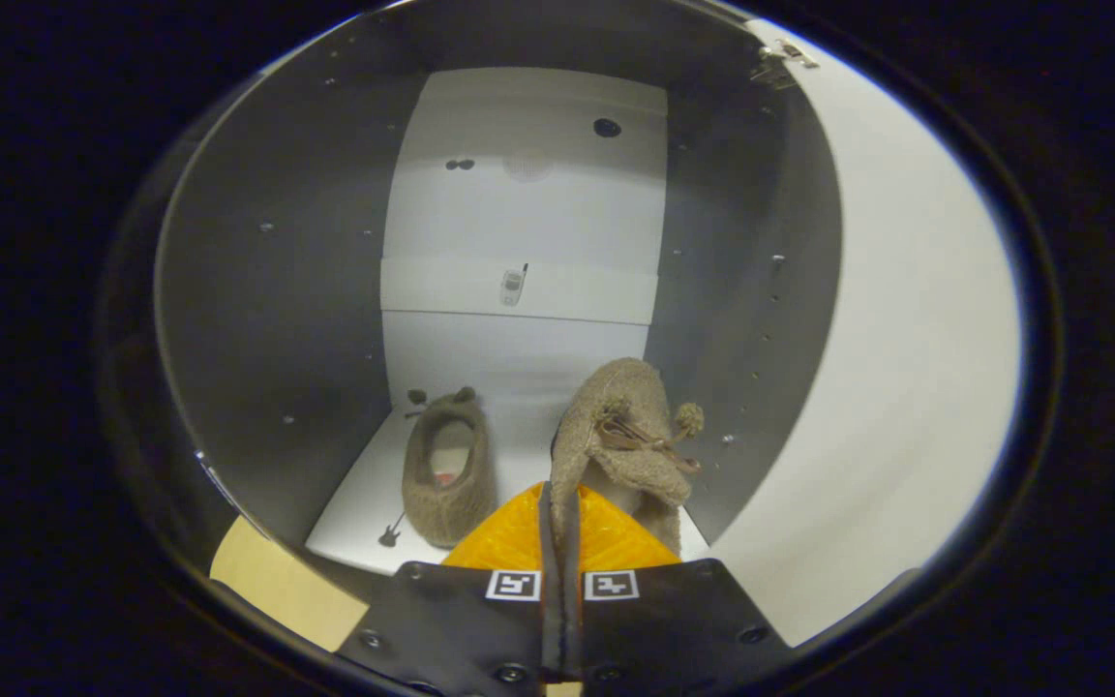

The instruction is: Open the shoe cabinet door, grab the shoes and put them into the shoe cabinet, then close the shoe cabinet door.

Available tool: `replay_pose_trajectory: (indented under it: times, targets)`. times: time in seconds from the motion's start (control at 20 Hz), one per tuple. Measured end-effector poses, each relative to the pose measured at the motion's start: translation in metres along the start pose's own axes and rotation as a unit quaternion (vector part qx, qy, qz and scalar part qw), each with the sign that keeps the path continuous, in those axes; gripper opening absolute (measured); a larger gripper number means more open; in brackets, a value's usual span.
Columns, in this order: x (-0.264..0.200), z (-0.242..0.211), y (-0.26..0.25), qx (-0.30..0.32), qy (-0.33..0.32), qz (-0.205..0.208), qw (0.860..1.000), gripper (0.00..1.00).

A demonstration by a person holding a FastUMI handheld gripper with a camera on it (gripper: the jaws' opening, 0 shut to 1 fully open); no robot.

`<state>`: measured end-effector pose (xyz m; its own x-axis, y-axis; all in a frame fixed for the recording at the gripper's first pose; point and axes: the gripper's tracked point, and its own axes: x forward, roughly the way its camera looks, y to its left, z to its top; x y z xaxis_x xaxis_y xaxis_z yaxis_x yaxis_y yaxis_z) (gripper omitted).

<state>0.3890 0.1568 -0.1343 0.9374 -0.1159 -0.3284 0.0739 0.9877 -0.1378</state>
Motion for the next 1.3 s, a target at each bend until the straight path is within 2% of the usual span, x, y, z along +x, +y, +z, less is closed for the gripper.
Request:
replay_pose_trajectory:
  times: [0.15,0.25,0.7,0.9,1.15,1.3]
  targets:
    - [0.049,-0.014,0.001,0.000,0.029,0.016,0.999,0.02]
    - [0.067,-0.011,0.002,-0.002,0.024,0.023,0.999,0.03]
    - [0.093,-0.018,0.027,-0.014,0.034,0.060,0.998,0.02]
    - [0.093,-0.016,0.028,-0.014,0.028,0.054,0.998,0.03]
    - [0.088,-0.005,0.023,0.030,-0.001,0.056,0.998,0.11]
    - [0.079,0.007,0.017,0.043,-0.024,0.053,0.997,0.21]
